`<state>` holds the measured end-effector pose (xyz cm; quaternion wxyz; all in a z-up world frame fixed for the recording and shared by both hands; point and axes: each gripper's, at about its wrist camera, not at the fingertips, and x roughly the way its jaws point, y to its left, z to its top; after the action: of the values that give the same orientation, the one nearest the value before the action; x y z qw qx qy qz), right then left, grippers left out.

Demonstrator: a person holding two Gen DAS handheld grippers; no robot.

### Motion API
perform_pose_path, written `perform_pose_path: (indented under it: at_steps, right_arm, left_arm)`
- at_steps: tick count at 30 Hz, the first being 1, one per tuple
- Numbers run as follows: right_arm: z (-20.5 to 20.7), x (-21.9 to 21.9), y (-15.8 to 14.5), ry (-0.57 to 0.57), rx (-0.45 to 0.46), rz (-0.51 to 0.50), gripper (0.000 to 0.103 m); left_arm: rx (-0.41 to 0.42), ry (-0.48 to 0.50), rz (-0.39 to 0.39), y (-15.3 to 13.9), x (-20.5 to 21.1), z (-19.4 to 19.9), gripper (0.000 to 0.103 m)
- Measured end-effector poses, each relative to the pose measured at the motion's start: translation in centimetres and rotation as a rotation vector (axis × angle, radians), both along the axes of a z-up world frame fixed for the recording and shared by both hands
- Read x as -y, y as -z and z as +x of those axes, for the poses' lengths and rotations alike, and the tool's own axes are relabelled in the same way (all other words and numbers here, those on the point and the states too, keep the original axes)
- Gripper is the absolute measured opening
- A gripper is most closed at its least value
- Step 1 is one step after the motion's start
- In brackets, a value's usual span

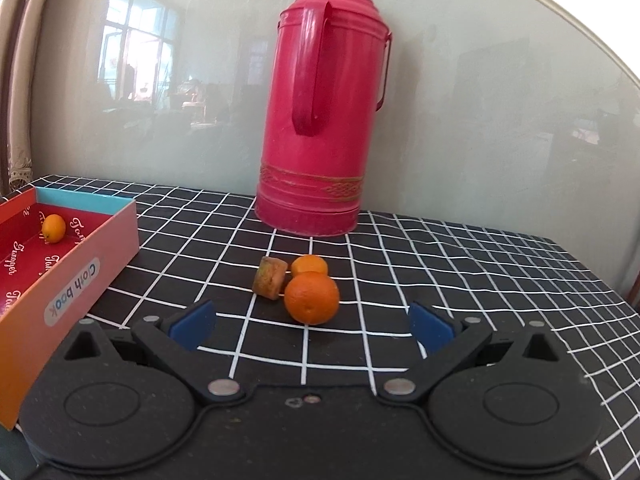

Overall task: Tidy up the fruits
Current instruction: 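Move the right gripper to the pile and grasp a mandarin orange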

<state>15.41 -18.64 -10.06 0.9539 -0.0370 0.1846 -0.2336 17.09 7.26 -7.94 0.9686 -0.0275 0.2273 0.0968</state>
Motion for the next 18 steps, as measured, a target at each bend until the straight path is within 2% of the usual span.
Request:
perform_pose_path:
  at_steps: [5,9,14,16,17,18]
  right_arm:
    - [1.6,1.0,0.2,-0.005,-0.021,0.066,0.090]
    - [3.0,2.1,0.2,0.006,-0.039,0.088,0.078]
    - [4.5,3.3,0.5,0.025,-0.070,0.105,0.072]
    - [5.1,3.7,0.9,0.029,-0.092,0.115,0.066]
    - [5.3,3.9,1.0,0.027,-0.098,0.126,0.059]
    - [5.5,4.1,1.1,0.024,-0.104,0.137,0.049]
  left_arm:
    - [0.034,-0.038,0.031,-0.1,-1.2,-0.6,0.084]
    - [0.053,-0.068,0.066,0.0,-1.9,-1.0,0.087]
    - [0.060,-0.110,0.053,-0.1,-3.4,-1.2,0.088]
    - [0.056,-0.122,0.039,0.0,-3.9,-1.0,0.088]
    - [0.054,-0.127,0.036,0.1,-4.1,-1.0,0.088]
    - [0.053,-0.132,0.034,0.1,-4.2,-0.9,0.088]
